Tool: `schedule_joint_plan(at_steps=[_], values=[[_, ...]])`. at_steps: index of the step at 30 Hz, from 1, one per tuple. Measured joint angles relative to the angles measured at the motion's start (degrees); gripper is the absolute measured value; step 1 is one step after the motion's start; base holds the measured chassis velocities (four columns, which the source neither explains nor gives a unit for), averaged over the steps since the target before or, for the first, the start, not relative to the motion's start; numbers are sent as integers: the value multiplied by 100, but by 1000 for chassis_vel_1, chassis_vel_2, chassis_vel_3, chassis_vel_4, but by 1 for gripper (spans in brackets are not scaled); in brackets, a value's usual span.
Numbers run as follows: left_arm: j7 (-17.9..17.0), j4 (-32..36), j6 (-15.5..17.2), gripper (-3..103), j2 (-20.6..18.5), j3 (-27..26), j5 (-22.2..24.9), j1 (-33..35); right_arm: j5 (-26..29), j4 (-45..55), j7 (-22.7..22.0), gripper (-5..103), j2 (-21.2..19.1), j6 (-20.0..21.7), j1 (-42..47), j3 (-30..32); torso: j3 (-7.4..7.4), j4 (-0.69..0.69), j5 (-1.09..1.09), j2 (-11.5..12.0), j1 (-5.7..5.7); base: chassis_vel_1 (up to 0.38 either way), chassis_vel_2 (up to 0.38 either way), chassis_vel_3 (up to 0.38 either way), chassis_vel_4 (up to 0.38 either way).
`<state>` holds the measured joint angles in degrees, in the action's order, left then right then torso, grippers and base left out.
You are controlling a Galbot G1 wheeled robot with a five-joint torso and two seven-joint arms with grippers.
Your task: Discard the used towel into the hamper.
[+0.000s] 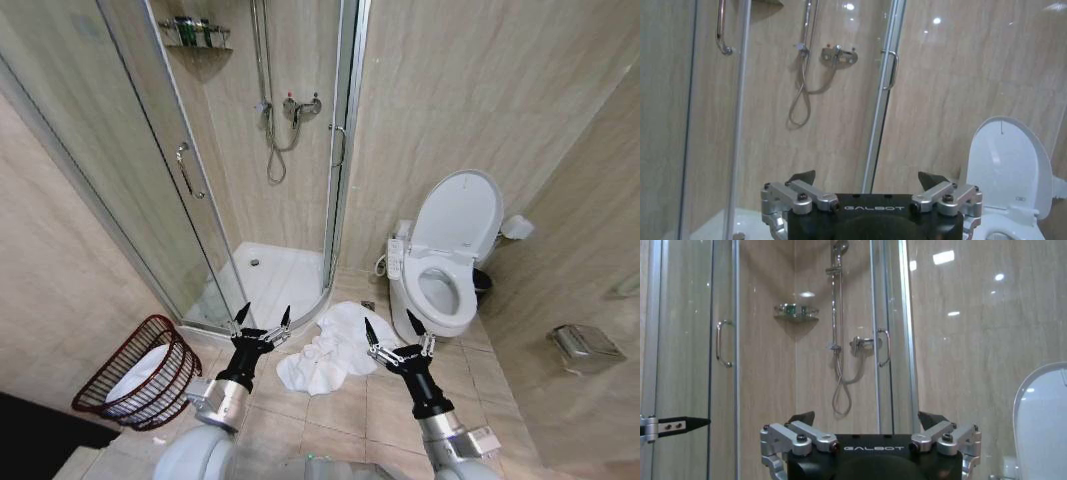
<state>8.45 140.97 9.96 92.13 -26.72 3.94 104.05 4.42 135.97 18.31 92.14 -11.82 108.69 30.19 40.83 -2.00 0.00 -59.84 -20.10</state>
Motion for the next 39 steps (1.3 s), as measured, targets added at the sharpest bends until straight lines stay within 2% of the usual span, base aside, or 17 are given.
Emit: schedule_joint_plan(at_steps=[18, 23, 24, 28, 30, 31, 32, 34, 39], values=[[0, 0, 0, 100, 0, 0, 0, 0, 0, -6, -30, 100, -3, 39, -52, 13, -284, 1, 0, 515, 229, 0, 0, 0, 0], [0, 0, 0, 100, 0, 0, 0, 0, 115, -239, -797, 100, -136, 840, -990, 338, -381, 0, 0, 687, 302, 0, 0, 0, 0], [0, 0, 0, 100, 0, 0, 0, 0, 115, -239, -797, 100, -136, 840, -990, 338, -381, 0, 0, 687, 302, 0, 0, 0, 0], [0, 0, 0, 100, 0, 0, 0, 0, 222, -429, -1455, 100, -250, 1521, -1762, 615, -453, -1, 0, 819, 361, 0, 0, 0, 0], [0, 0, 0, 100, 0, 0, 0, 0, 325, -523, -1560, 100, -262, 1468, -1809, 618, -473, -1, -2, 855, 379, 0, 0, 0, 0], [0, 0, 0, 100, -1, 0, 0, 0, 349, -765, -1625, 100, -259, 1190, -1754, 608, -495, -2, -2, 892, 396, 0, 0, 0, 0], [0, 0, 0, 100, -1, 0, 0, 0, 349, -765, -1625, 100, -259, 1190, -1754, 608, -495, -2, -2, 892, 396, 0, 0, 0, 0], [0, 0, 0, 100, 0, 0, 0, 0, 337, -1002, -1597, 100, -201, 841, -1484, 582, -535, 2, 2, 969, 429, 0, 0, 0, 0], [0, 0, 0, 100, 1, 0, 0, 0, 579, -910, -1483, 100, -168, 953, -1268, 512, -590, 1, -1, 1064, 474, 0, 0, 0, 0]])
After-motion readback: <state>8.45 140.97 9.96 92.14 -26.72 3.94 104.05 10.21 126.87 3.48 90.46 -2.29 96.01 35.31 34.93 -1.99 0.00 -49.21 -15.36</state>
